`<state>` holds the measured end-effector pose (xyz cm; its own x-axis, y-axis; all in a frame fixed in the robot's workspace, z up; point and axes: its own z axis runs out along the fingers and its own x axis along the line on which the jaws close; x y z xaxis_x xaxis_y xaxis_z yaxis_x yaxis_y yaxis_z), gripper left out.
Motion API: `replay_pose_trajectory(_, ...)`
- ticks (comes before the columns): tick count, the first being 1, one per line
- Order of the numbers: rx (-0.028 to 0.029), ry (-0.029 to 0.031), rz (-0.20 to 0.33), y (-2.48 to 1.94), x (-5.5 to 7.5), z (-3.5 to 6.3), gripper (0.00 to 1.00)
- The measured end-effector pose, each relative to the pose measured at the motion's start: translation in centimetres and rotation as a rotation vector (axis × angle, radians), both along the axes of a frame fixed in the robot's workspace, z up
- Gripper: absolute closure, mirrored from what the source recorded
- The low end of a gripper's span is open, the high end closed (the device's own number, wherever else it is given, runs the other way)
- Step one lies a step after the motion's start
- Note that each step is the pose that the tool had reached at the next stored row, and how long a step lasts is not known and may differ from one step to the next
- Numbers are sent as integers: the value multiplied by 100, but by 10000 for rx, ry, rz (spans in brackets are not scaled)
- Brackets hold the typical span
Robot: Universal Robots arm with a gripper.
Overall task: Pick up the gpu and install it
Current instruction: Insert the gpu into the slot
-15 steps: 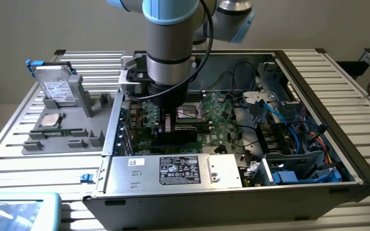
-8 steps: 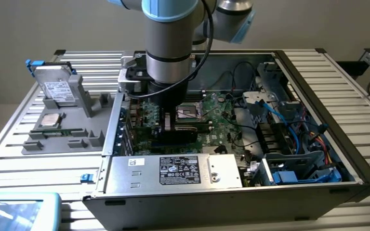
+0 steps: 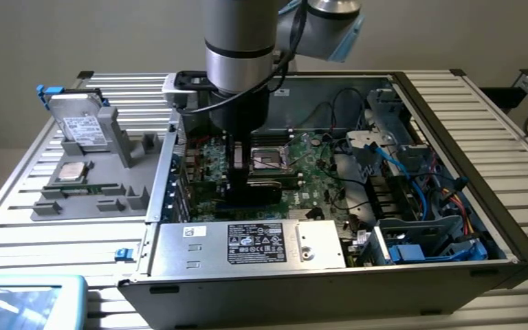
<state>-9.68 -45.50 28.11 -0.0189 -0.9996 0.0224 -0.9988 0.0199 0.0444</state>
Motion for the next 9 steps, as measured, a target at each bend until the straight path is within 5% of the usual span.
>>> replay_pose_trajectory(3,-2,5,1,0,0,105,60)
replay_pose_trajectory(9,0,9,0,0,0,105,60)
